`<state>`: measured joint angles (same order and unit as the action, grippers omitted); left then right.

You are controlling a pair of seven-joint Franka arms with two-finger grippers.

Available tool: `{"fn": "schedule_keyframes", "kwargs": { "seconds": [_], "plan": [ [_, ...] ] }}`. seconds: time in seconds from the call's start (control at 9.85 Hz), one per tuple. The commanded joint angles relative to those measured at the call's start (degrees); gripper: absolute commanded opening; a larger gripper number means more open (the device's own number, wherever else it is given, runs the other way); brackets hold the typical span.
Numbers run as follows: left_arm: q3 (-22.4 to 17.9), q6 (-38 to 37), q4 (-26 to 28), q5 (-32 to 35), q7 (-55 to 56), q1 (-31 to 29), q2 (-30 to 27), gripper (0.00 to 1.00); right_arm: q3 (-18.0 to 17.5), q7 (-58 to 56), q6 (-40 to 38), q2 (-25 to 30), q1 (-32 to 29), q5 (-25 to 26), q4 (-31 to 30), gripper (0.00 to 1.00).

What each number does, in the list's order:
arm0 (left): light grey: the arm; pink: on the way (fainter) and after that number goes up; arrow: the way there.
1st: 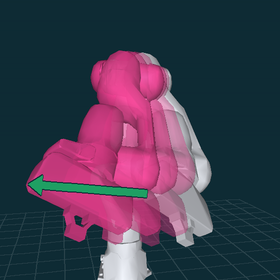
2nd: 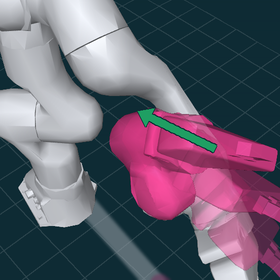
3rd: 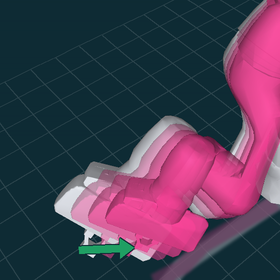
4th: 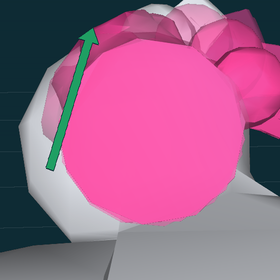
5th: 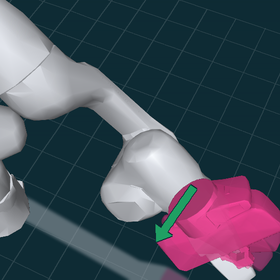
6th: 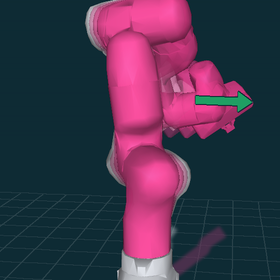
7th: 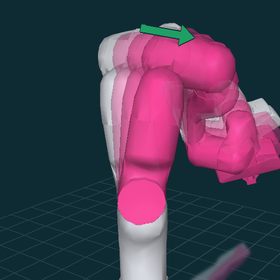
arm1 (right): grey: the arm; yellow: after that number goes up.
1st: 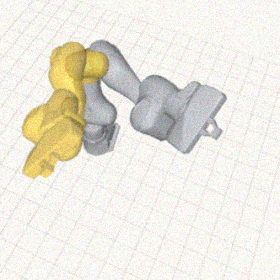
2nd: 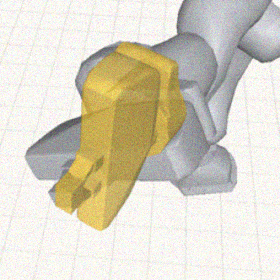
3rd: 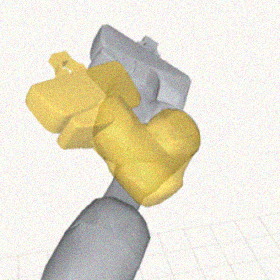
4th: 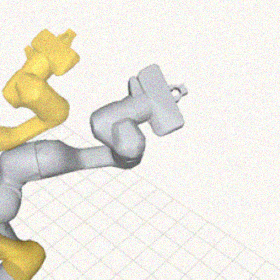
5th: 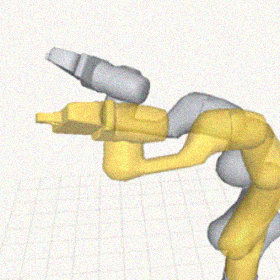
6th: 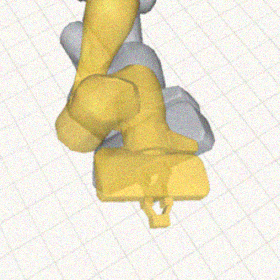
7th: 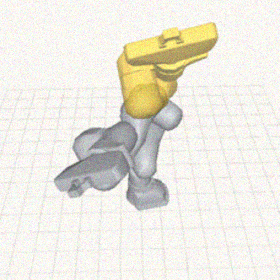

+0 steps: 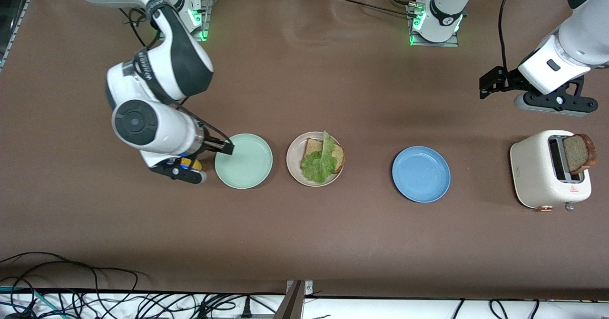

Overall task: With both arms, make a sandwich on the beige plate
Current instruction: 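Release the lettuce on the bread and withdraw the right gripper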

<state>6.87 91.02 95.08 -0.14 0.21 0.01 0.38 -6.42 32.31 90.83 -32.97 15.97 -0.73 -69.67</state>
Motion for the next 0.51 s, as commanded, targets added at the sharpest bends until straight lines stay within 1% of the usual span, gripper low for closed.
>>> {"fn": "schedule_keyframes", "kwargs": {
  "seconds": [0.0,0.2,0.41],
  "plan": [
    [-0.7,0.6,0.9,-1.3,0.6,0.6,-0.8,1.00,3.5,-13.7,0.1,6.1,-0.8,-1.0,-6.9,1.00],
    [-0.7,0.6,0.9,-1.3,0.6,0.6,-0.8,1.00,3.8,-23.5,2.2,9.8,-3.5,-1.0,-12.1,1.00],
    [-0.7,0.6,0.9,-1.3,0.7,0.5,-0.8,1.00,3.7,-33.5,8.1,13.4,-6.9,-1.1,-19.3,1.00]
  ]
}}
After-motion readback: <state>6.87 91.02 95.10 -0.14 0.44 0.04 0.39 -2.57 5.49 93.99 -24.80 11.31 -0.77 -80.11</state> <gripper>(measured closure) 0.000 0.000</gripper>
